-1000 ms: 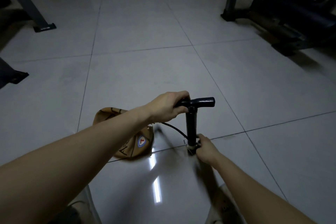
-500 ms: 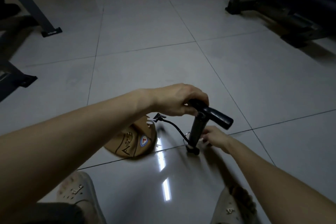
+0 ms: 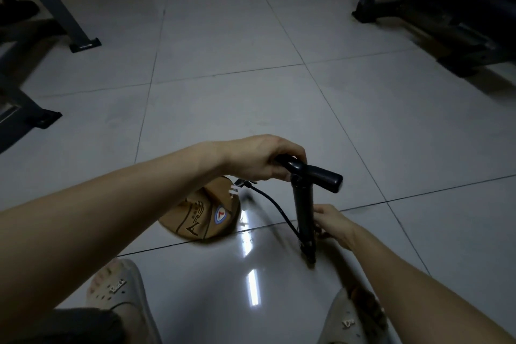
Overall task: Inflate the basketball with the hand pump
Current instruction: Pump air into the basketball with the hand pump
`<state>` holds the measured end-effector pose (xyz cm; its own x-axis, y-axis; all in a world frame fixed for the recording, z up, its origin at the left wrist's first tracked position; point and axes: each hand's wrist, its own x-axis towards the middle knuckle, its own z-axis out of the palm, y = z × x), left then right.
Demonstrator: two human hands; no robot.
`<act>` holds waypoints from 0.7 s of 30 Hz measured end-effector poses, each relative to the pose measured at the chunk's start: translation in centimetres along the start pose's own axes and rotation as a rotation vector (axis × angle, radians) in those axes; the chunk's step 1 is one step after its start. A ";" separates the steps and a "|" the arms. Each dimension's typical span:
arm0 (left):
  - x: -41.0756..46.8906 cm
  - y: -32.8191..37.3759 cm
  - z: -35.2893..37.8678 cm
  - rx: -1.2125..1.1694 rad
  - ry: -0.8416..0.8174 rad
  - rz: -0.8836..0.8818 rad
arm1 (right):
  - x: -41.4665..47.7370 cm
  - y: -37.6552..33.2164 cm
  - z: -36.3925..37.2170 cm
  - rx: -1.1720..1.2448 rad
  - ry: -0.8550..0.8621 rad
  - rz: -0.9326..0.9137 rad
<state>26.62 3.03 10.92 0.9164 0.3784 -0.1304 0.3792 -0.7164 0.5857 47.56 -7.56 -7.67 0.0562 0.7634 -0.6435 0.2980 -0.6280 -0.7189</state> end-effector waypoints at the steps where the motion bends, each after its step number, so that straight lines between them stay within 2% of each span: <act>1: 0.0 0.0 0.2 -0.013 -0.001 -0.007 | -0.4 0.8 -0.3 0.034 0.001 0.011; 4: 0.4 0.4 1.0 -0.042 0.000 0.004 | -1.1 2.9 -0.9 0.093 0.083 0.017; 9: 1.5 1.3 1.7 -0.064 0.044 0.050 | -1.8 5.3 -0.9 0.258 0.368 0.037; 11: 1.9 1.5 1.7 -0.053 0.072 0.048 | -1.9 7.2 -1.3 0.302 0.494 0.147; 14: 2.5 2.1 2.3 0.005 0.103 0.044 | -1.6 9.9 -1.6 0.180 0.599 0.354; 18: 2.9 3.5 4.0 0.111 0.091 0.051 | -3.1 8.9 -2.3 -0.413 0.405 0.397; 21: 2.6 4.5 4.7 0.158 0.012 0.009 | -4.8 5.9 -5.4 -0.561 0.281 0.339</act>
<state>31.35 -1.96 9.48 0.9185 0.3782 -0.1155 0.3875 -0.8027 0.4533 54.16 -14.10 -7.43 0.4538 0.5975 -0.6610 0.6618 -0.7228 -0.1990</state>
